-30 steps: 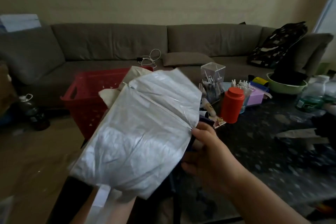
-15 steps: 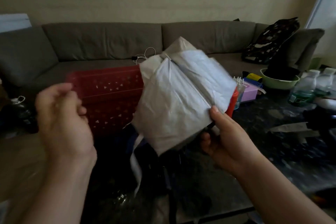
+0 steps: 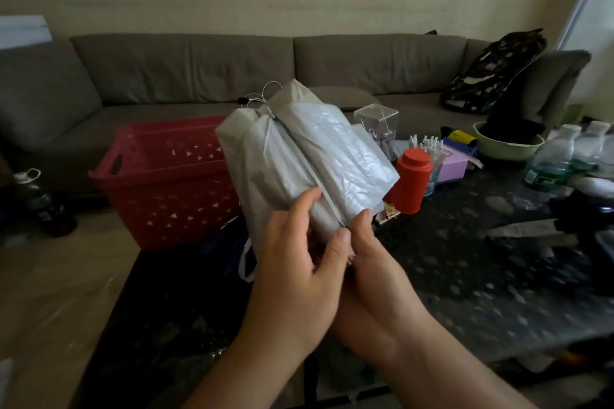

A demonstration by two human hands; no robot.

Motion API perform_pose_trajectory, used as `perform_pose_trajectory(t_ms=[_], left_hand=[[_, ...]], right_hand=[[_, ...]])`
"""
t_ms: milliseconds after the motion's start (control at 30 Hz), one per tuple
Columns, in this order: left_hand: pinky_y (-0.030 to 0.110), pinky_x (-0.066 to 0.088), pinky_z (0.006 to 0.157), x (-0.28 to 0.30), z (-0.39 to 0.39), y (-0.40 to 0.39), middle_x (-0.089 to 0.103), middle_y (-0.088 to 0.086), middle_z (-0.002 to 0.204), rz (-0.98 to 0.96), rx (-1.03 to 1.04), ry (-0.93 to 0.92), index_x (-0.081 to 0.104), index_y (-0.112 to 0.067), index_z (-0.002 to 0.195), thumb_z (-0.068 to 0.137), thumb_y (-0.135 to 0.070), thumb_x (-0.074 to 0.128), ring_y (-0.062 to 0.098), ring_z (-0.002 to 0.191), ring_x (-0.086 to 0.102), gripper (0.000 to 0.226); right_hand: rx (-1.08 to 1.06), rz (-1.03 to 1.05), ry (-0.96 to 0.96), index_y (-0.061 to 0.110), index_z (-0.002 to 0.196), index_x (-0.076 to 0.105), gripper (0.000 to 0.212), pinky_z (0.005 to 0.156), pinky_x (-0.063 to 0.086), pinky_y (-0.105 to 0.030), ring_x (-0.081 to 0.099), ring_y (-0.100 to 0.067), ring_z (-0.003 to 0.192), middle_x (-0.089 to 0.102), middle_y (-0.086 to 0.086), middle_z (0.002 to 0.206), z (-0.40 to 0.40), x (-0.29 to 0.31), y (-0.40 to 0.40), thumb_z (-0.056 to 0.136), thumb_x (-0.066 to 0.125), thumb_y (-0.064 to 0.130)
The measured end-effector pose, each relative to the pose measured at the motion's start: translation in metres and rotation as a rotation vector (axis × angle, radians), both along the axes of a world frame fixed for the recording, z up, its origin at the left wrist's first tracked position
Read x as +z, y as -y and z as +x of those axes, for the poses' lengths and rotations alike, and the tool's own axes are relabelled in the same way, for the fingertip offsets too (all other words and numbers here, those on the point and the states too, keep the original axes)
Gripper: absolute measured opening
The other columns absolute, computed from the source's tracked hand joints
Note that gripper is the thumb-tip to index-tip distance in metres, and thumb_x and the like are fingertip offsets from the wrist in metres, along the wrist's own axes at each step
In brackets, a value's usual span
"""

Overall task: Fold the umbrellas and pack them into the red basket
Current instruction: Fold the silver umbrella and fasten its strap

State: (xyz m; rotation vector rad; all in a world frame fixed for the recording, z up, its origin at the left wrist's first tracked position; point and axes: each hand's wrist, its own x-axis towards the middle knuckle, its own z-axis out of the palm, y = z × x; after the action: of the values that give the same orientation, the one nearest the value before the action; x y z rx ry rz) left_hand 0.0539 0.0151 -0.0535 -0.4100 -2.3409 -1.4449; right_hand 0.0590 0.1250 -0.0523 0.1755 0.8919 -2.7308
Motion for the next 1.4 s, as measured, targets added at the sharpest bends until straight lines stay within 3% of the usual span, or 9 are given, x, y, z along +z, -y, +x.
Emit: perform_pose_trajectory(t_ms=[267, 433, 600, 733, 833, 1000, 1133, 1267, 1400], left_hand=[[0.022, 0.046, 0.109, -0.004, -0.010, 0.010, 0.051, -0.028, 0.142, 0.242, -0.077, 0.200, 0.049, -0.057, 0.145, 0.084, -0.085, 0.051, -0.014, 0.126, 0.053, 0.068], [0.033, 0.048, 0.112, -0.008, -0.013, 0.013, 0.059, -0.024, 0.140, 0.359, -0.137, 0.269, 0.053, -0.055, 0.144, 0.097, -0.056, 0.058, -0.009, 0.125, 0.059, 0.048], [0.007, 0.039, 0.106, -0.006, -0.006, 0.006, 0.043, -0.029, 0.129, 0.098, 0.004, 0.046, 0.054, -0.047, 0.147, 0.102, -0.046, 0.049, -0.012, 0.124, 0.049, 0.045], [0.032, 0.045, 0.113, -0.011, 0.009, -0.006, 0.043, -0.018, 0.140, -0.118, 0.027, -0.191, 0.053, -0.037, 0.151, 0.095, -0.040, 0.049, 0.005, 0.133, 0.048, 0.056], [0.028, 0.043, 0.116, -0.013, 0.021, -0.009, 0.050, -0.023, 0.150, -0.051, -0.207, -0.171, 0.050, -0.035, 0.154, 0.096, -0.022, 0.064, -0.001, 0.141, 0.046, 0.062], [0.032, 0.049, 0.099, -0.007, -0.005, 0.025, 0.065, -0.012, 0.113, -0.054, 0.018, -0.468, 0.081, -0.027, 0.102, 0.089, -0.013, 0.072, 0.011, 0.111, 0.063, 0.021], [0.041, 0.048, 0.107, -0.012, -0.036, 0.050, 0.056, -0.032, 0.124, 0.046, 0.164, -0.124, 0.067, -0.039, 0.124, 0.095, -0.036, 0.065, -0.001, 0.123, 0.054, 0.029], [0.031, 0.041, 0.119, -0.013, -0.041, 0.044, 0.053, -0.032, 0.141, 0.299, -0.065, 0.296, 0.051, -0.044, 0.147, 0.105, -0.042, 0.057, -0.010, 0.134, 0.048, 0.043], [0.006, 0.048, 0.089, -0.008, -0.031, 0.033, 0.070, -0.029, 0.115, 0.429, -0.241, 0.373, 0.060, -0.046, 0.132, 0.089, -0.056, 0.054, -0.017, 0.109, 0.062, 0.045]], right_hand=[[-0.034, 0.074, -0.101, 0.005, 0.138, 0.059, 0.040, 0.116, 0.043, -0.059, 0.063, -0.043, 0.129, 0.064, -0.029, 0.137, -0.002, -0.005, 0.006, 0.104, 0.052, 0.025], [-0.050, 0.207, -0.173, 0.003, 0.136, 0.058, 0.037, 0.118, 0.037, -0.063, 0.057, -0.050, 0.133, 0.060, -0.033, 0.139, -0.004, -0.003, 0.000, 0.103, 0.057, 0.020], [0.025, 0.176, -0.105, 0.002, 0.132, 0.066, 0.037, 0.096, 0.058, -0.048, 0.070, -0.037, 0.118, 0.068, -0.027, 0.131, 0.005, 0.004, 0.004, 0.106, 0.048, 0.023], [0.095, 0.085, 0.007, 0.008, 0.107, 0.079, 0.046, 0.095, 0.056, -0.039, 0.075, -0.027, 0.094, 0.075, -0.014, 0.107, 0.003, 0.017, -0.001, 0.094, 0.059, 0.047], [-0.057, 0.151, 0.129, 0.013, 0.093, 0.070, 0.043, 0.067, 0.040, -0.024, 0.056, -0.014, 0.059, 0.061, -0.004, 0.071, -0.016, 0.022, -0.027, 0.092, 0.067, 0.056], [-0.120, 0.128, 0.127, 0.013, 0.079, 0.055, 0.038, 0.038, 0.019, -0.013, 0.036, -0.003, 0.038, 0.044, 0.003, 0.063, -0.033, 0.033, -0.080, 0.069, 0.083, 0.037], [-0.076, 0.174, 0.087, 0.014, 0.083, 0.055, 0.045, 0.031, 0.025, -0.014, 0.036, -0.002, 0.037, 0.045, 0.003, 0.066, -0.033, 0.033, -0.100, 0.057, 0.087, 0.032], [-0.021, 0.232, 0.077, 0.014, 0.082, 0.059, 0.040, 0.034, 0.019, -0.012, 0.036, -0.002, 0.036, 0.045, 0.002, 0.066, -0.035, 0.029, -0.112, 0.060, 0.087, 0.034], [0.085, 0.223, 0.023, 0.015, 0.082, 0.063, 0.056, 0.031, 0.019, -0.013, 0.035, -0.002, 0.033, 0.045, 0.002, 0.063, -0.036, 0.021, -0.125, 0.046, 0.103, 0.031]])
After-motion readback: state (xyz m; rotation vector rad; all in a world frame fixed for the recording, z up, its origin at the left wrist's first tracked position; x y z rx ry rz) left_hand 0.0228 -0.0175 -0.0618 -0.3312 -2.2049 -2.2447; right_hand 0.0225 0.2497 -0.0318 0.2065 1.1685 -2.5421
